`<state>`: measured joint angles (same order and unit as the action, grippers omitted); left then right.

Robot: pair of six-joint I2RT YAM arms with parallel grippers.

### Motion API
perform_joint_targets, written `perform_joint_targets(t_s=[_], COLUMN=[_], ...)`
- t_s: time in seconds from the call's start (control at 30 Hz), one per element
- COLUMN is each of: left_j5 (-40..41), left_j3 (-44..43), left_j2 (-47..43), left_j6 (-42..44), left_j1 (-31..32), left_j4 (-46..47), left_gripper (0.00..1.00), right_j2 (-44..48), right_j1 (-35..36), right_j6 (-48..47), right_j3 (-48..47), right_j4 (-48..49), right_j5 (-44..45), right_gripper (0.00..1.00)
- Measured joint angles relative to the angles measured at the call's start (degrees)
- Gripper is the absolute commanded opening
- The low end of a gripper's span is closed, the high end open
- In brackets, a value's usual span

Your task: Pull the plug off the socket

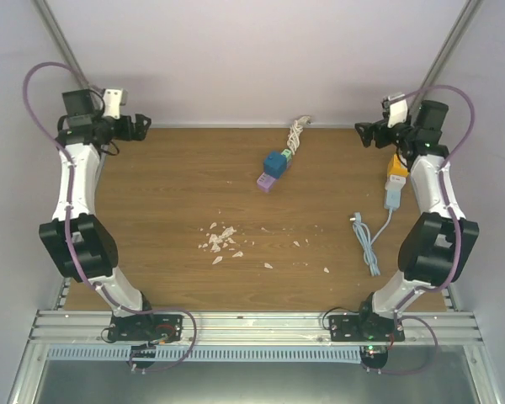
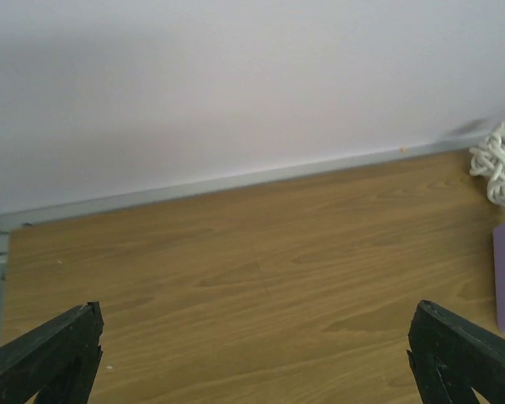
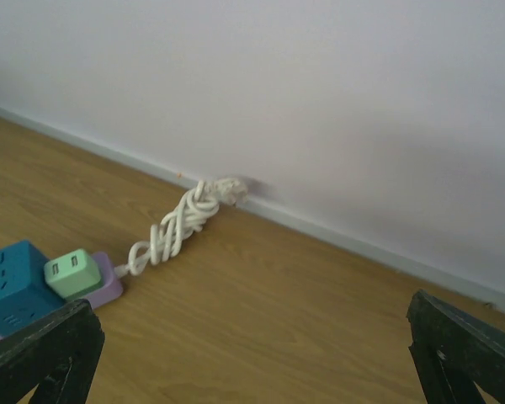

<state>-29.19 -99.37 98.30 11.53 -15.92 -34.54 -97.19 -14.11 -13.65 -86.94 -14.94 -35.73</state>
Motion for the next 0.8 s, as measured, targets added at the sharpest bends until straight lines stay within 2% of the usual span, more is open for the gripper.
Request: perform_joint_targets(t_s=[0.37, 0.8], left_j5=[8.79, 9.94], left_j3=[7.28, 10.23], left_j2=[-0.11, -1.07], left_j6=[-0.70, -0.46], left_j1=[11.15, 21.97], left_j4=[-0.94, -0.68], left_gripper=[0.99, 0.99], right_j2=[2.99, 3.78], right_j1=[5.60, 14.01], right_j6=[0.15, 3.28], right_j3=[8.50, 12.55], right_j4=[-2.19, -3.52], right_j5=[5.25, 11.21], right_gripper=[1.00, 1.00])
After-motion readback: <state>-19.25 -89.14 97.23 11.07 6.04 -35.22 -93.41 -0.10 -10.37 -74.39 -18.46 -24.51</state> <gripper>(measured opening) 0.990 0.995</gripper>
